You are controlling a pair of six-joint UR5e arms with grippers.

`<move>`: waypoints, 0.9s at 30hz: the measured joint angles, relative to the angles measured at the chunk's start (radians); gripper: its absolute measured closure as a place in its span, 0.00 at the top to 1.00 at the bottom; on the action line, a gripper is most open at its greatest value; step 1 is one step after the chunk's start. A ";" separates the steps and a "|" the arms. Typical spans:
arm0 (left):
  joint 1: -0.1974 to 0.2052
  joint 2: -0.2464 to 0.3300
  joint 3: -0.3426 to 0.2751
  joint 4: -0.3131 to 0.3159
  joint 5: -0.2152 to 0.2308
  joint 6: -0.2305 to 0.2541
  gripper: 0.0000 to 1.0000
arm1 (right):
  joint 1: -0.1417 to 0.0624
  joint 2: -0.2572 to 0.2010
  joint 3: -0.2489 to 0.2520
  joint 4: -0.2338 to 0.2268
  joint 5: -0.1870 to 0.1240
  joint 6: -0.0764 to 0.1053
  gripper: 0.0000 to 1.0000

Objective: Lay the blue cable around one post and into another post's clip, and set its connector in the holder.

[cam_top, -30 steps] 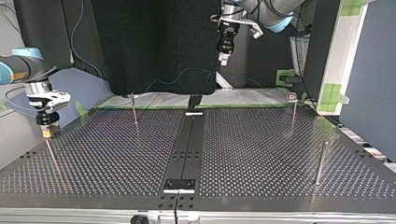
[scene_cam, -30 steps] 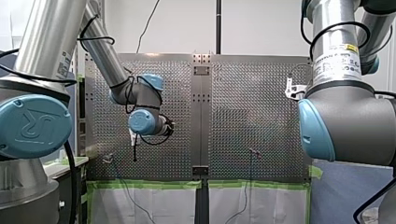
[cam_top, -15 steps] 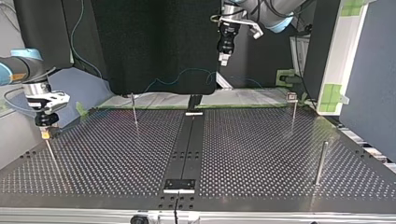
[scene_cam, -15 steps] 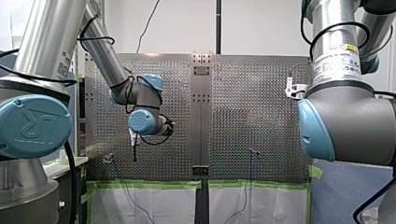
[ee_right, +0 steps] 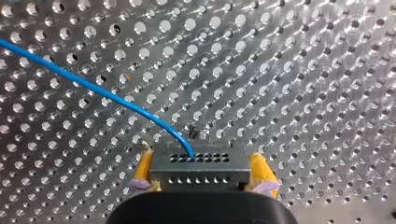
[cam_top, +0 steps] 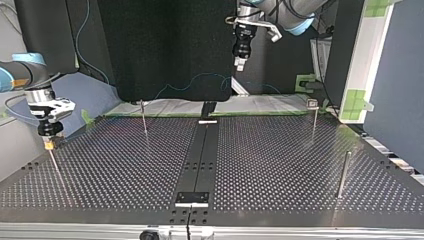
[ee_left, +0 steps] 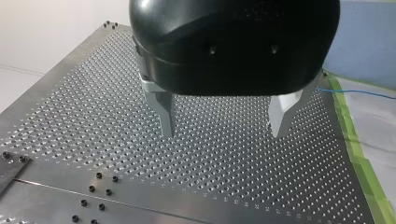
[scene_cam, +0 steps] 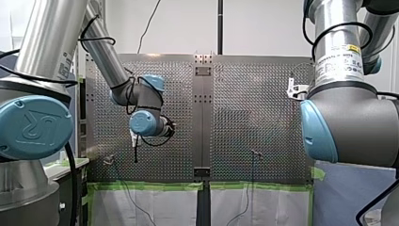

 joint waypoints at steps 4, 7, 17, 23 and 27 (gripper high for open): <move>0.002 0.000 0.000 0.000 0.002 0.000 1.00 | 0.001 0.000 0.000 0.002 0.006 -0.001 1.00; 0.004 0.000 0.000 0.000 0.003 0.000 1.00 | 0.002 0.001 0.000 0.003 0.008 -0.002 1.00; 0.008 0.000 0.000 -0.001 0.003 0.001 1.00 | 0.004 0.001 0.000 0.003 0.010 -0.004 1.00; 0.008 0.000 0.000 -0.003 0.003 0.001 1.00 | 0.004 0.001 0.000 0.005 0.012 -0.004 1.00; 0.009 0.000 0.000 -0.003 0.003 0.001 1.00 | 0.003 0.001 0.000 0.009 0.020 -0.005 1.00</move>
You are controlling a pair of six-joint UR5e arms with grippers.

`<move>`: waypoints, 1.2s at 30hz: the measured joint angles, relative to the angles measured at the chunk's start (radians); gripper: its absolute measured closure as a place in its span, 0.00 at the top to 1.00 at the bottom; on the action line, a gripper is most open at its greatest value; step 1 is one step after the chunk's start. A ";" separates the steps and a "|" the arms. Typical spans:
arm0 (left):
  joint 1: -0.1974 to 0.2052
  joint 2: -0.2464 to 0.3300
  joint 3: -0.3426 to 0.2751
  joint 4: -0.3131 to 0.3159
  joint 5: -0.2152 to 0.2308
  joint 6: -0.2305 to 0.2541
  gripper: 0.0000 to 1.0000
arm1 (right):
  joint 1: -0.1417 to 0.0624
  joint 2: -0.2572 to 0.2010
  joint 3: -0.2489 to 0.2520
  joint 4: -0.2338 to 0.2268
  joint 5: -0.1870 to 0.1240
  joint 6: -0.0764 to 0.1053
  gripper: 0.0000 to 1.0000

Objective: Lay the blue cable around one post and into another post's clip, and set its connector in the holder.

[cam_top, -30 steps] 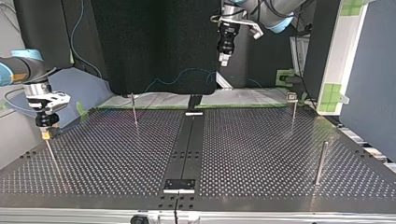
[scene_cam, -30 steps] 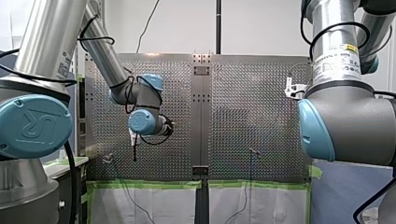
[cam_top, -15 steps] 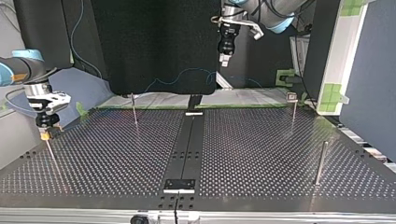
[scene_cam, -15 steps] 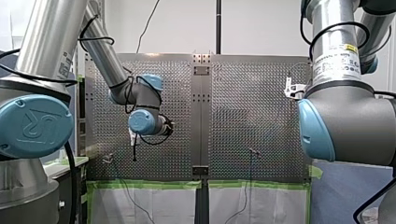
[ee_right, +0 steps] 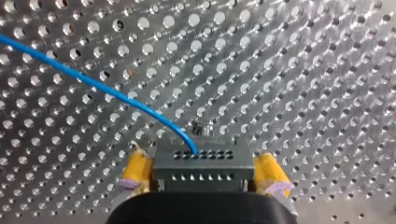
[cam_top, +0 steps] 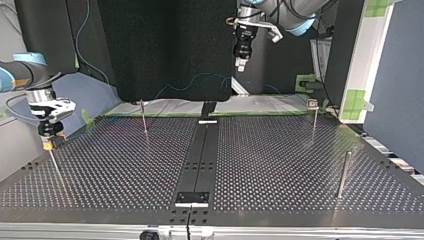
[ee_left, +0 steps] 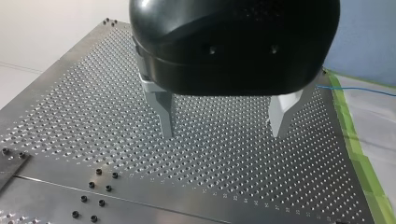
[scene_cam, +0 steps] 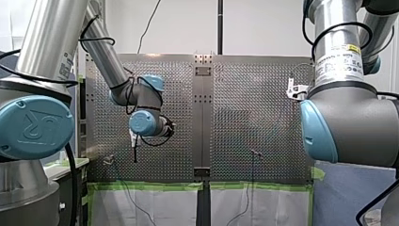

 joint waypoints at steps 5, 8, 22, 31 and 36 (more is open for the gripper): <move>0.001 0.000 0.000 0.000 0.000 0.000 1.00 | -0.001 0.000 0.000 0.004 0.018 0.000 1.00; 0.002 0.000 0.000 0.000 0.000 -0.001 1.00 | -0.001 0.000 0.000 0.004 0.032 0.000 1.00; 0.002 0.000 0.000 -0.001 0.000 0.000 1.00 | -0.004 0.000 0.000 0.007 0.088 0.004 1.00; 0.002 0.000 0.000 -0.001 0.000 0.000 1.00 | -0.006 0.000 0.000 0.021 0.159 0.002 1.00; 0.002 0.000 0.000 -0.001 0.000 0.000 1.00 | -0.007 0.000 0.000 0.041 0.209 -0.001 1.00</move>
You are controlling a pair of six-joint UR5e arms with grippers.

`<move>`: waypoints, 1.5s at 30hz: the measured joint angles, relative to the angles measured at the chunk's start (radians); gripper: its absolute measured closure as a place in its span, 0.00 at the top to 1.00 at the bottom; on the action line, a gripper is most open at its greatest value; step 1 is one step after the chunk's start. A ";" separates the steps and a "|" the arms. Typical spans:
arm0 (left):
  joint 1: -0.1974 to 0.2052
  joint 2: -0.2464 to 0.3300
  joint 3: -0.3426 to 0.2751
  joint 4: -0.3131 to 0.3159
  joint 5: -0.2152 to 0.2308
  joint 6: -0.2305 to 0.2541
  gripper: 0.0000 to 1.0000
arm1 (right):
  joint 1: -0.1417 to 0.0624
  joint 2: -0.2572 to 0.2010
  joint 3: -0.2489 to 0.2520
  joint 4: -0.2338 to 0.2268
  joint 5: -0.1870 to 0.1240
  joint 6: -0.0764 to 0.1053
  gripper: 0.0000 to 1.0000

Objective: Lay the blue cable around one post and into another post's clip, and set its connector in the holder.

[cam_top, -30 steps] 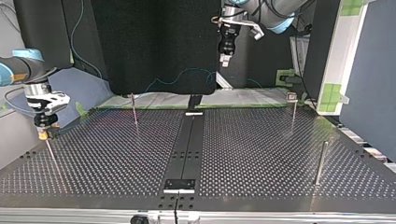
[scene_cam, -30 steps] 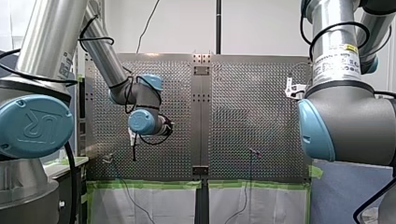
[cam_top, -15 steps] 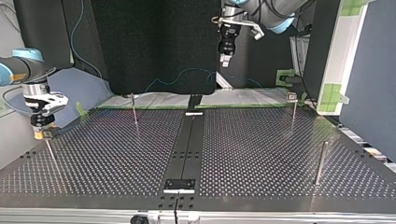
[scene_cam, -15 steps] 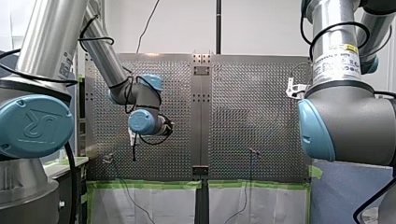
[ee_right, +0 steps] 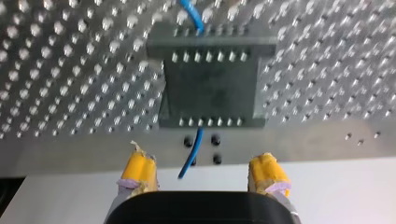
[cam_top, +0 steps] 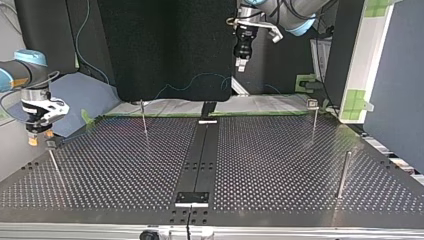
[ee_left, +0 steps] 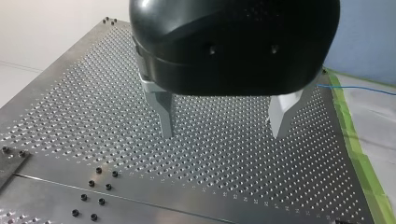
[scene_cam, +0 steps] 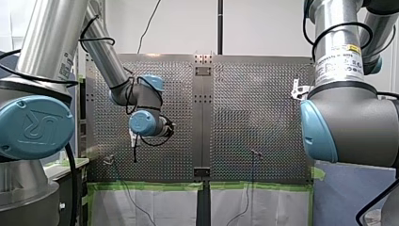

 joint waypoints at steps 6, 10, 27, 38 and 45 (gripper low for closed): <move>0.001 0.000 0.000 -0.001 0.000 0.000 1.00 | -0.003 0.000 0.001 0.046 0.059 0.001 1.00; 0.002 0.000 0.000 -0.002 0.000 0.000 1.00 | -0.005 0.000 0.005 0.080 0.101 0.000 1.00; 0.006 -0.001 0.000 0.000 0.021 -0.003 1.00 | 0.028 -0.006 0.161 0.031 0.280 -0.012 1.00; 0.006 -0.002 0.000 0.001 0.031 -0.006 1.00 | 0.058 -0.044 0.239 -0.022 0.264 -0.006 1.00; 0.008 -0.003 -0.001 0.001 0.031 -0.005 1.00 | 0.123 -0.087 0.305 -0.088 0.210 -0.017 1.00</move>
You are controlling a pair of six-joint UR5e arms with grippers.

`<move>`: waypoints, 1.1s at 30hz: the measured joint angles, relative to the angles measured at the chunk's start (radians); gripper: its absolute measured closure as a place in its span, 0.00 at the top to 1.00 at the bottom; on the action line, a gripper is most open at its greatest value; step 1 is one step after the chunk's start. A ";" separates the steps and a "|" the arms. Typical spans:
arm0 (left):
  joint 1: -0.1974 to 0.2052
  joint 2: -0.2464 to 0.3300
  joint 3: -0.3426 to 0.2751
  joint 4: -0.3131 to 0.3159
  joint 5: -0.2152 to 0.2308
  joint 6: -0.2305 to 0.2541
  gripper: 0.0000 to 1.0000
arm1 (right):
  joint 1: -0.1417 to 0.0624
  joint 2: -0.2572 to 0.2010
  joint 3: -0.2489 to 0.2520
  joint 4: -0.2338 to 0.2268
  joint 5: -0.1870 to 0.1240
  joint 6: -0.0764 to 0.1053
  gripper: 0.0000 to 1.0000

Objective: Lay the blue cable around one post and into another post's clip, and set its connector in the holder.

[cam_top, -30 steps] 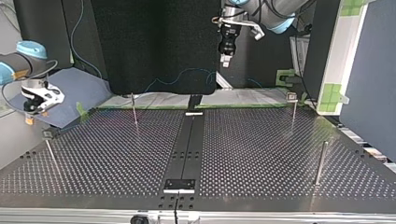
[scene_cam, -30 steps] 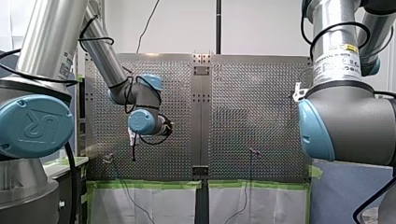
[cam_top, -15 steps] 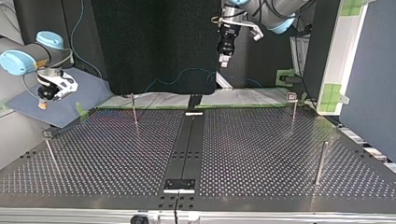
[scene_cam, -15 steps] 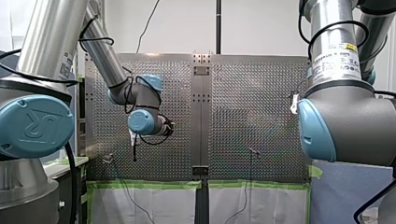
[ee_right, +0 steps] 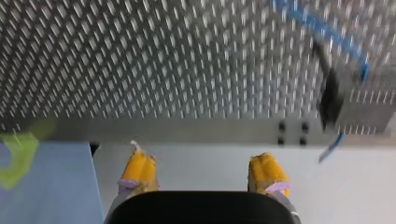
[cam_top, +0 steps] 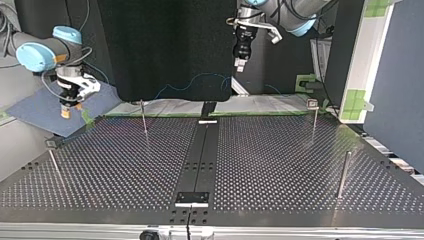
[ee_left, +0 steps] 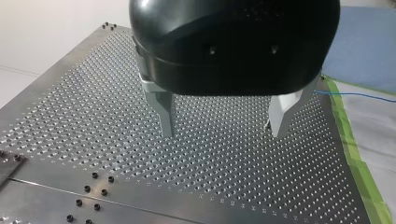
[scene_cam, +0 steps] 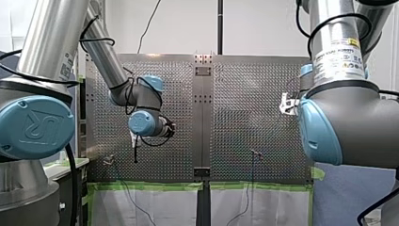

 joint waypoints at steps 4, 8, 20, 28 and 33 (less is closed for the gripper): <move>0.001 0.000 0.000 0.004 0.004 -0.001 1.00 | 0.034 -0.003 0.026 -0.016 0.005 -0.016 1.00; 0.006 -0.001 0.000 0.011 0.007 -0.001 1.00 | 0.070 -0.003 0.037 -0.002 0.034 -0.032 1.00; 0.026 -0.083 0.040 0.110 0.043 -0.004 1.00 | 0.197 -0.005 0.077 0.019 0.160 -0.069 1.00; 0.038 -0.165 0.097 0.143 0.047 -0.021 1.00 | 0.273 -0.006 0.086 0.022 0.226 -0.082 1.00; 0.055 -0.219 0.125 0.147 0.057 -0.030 1.00 | 0.326 -0.007 0.121 -0.012 0.233 -0.082 1.00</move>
